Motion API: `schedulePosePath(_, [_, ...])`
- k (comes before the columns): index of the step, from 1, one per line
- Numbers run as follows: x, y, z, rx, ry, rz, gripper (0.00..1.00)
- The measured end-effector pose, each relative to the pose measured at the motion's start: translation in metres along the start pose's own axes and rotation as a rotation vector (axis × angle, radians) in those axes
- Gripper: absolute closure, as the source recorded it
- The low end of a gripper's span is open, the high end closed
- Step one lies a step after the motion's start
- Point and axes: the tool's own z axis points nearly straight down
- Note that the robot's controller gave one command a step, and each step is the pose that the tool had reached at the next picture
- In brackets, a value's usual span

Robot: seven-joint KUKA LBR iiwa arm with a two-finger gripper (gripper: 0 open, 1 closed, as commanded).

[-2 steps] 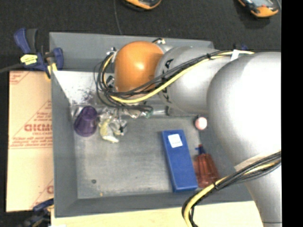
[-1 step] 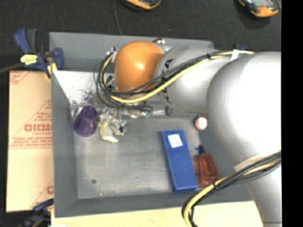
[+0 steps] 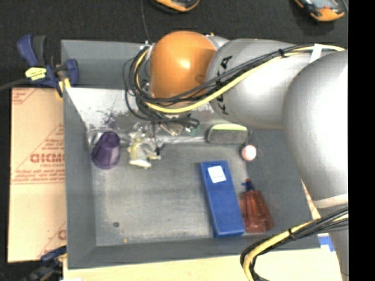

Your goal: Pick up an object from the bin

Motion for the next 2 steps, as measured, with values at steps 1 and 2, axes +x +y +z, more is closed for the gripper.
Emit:
schedulePosePath(1, [0.001, 0.001, -0.039, 0.001, -0.006, 0.035, 1.00])
schedulePosePath(2, [-0.006, 0.002, -0.062, 0.004, -0.008, 0.001, 1.00])
